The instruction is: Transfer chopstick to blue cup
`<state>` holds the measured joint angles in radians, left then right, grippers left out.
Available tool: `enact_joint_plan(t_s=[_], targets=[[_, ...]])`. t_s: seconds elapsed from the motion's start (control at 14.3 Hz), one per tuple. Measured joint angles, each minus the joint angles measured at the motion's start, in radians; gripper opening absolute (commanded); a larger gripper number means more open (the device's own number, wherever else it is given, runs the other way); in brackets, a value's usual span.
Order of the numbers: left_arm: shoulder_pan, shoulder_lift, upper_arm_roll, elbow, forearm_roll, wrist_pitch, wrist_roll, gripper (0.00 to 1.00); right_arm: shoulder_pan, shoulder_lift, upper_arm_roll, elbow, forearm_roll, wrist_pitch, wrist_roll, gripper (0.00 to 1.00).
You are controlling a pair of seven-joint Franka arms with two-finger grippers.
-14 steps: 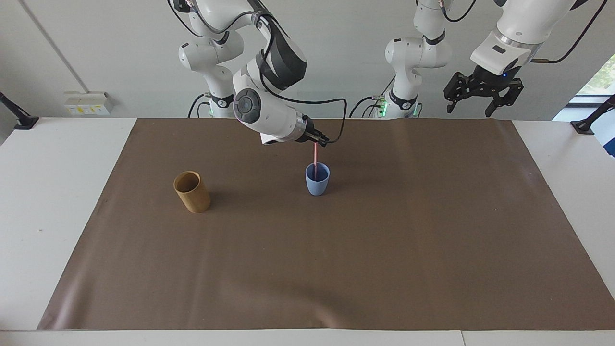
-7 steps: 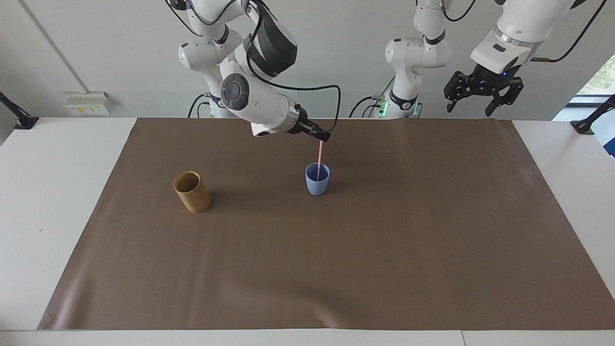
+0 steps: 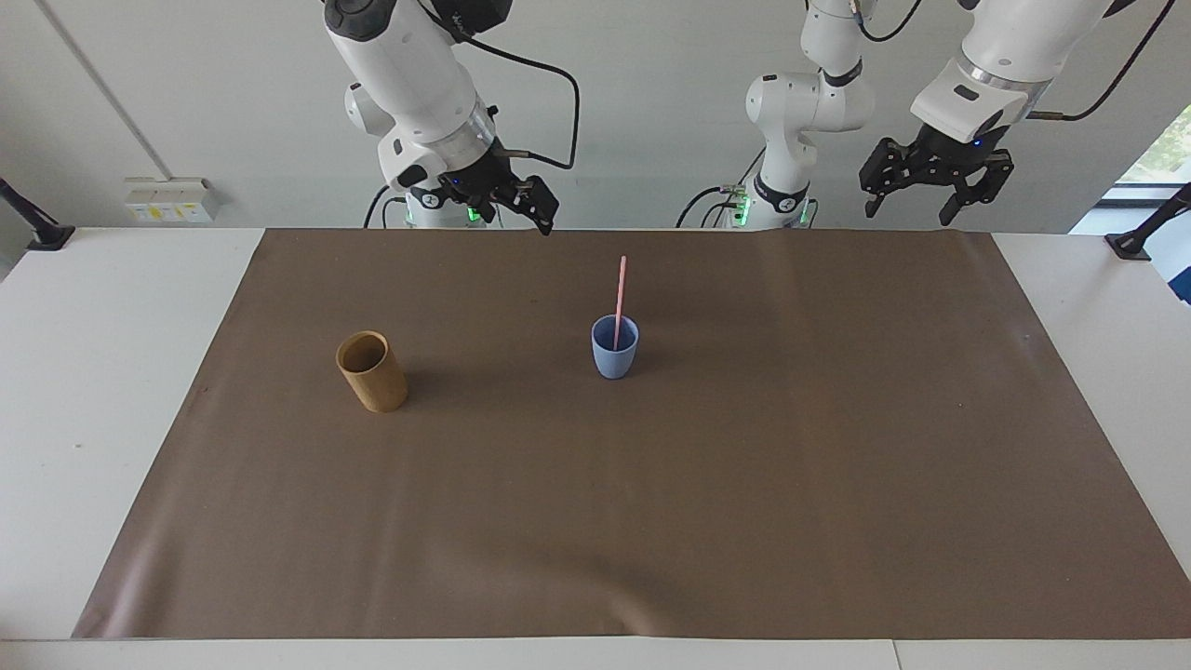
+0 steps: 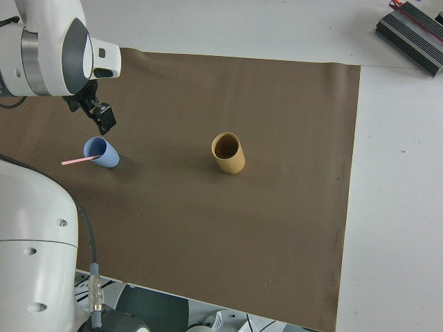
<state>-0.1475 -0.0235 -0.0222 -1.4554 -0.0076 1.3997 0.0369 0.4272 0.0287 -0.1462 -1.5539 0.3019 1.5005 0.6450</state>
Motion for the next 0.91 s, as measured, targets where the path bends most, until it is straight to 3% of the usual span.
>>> enact_joint_plan(t_s=[0.28, 0.91], targets=[[0.0, 0.0, -0.002, 0.0, 0.0, 0.0, 0.0, 1.0, -0.078, -0.016, -0.012, -0.003, -0.151, -0.067, -0.312, 1.0], [0.0, 0.0, 0.002, 0.0, 0.0, 0.0, 0.0, 1.0, -0.33, -0.046, -0.017, -0.075, -0.231, -0.083, -0.549, 1.0]])
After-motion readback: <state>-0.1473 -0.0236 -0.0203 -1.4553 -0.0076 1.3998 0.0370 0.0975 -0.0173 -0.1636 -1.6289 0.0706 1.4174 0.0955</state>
